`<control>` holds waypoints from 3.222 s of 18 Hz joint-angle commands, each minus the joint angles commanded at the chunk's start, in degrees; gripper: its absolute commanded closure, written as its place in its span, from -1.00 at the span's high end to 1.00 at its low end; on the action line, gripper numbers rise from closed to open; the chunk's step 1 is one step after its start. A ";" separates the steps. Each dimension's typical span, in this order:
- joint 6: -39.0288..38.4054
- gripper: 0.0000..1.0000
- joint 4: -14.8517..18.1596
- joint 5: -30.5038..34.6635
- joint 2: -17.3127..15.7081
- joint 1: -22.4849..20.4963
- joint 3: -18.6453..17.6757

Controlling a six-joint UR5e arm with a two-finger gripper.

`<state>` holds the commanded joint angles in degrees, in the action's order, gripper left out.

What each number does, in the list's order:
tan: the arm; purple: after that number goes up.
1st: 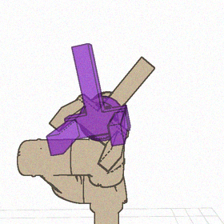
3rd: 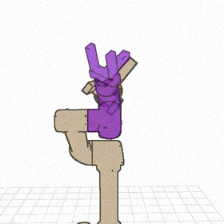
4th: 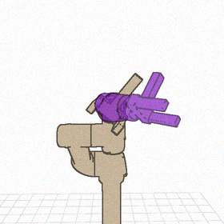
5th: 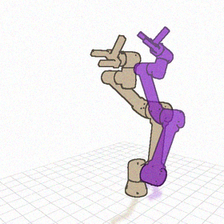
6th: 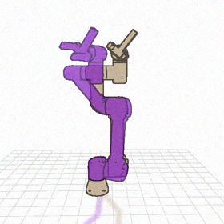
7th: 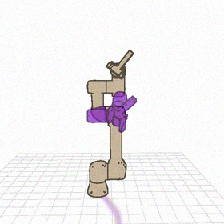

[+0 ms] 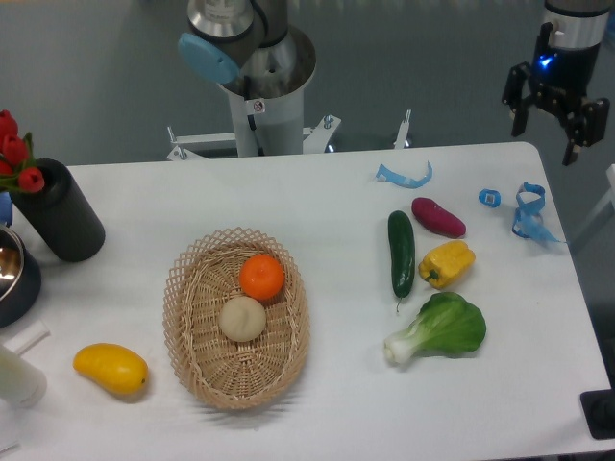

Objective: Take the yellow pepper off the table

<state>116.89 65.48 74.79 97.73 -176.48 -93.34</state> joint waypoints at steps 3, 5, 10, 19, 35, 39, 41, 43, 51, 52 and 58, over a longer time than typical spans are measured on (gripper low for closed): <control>0.00 1.00 0.00 -0.09 0.00 0.00 0.00; 0.09 1.00 -0.09 0.09 0.00 0.00 0.00; -3.06 1.00 -0.26 0.18 -0.09 0.97 -0.52; -17.65 1.00 -6.58 0.26 0.61 5.00 -3.60; -27.50 1.00 -8.43 0.26 7.29 13.18 -4.31; -27.07 1.00 -13.96 0.70 8.43 13.36 -6.76; -27.68 1.00 -15.47 0.70 9.05 13.88 -7.91; -27.69 1.00 -15.47 0.70 10.28 13.89 -8.00; -27.07 1.00 -15.64 0.70 13.62 13.18 -7.74; -26.98 1.00 -15.64 0.79 14.32 13.18 -7.30; -19.53 1.00 -15.29 0.79 16.08 10.38 -5.54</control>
<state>97.37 50.18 75.59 113.82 -166.11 -98.88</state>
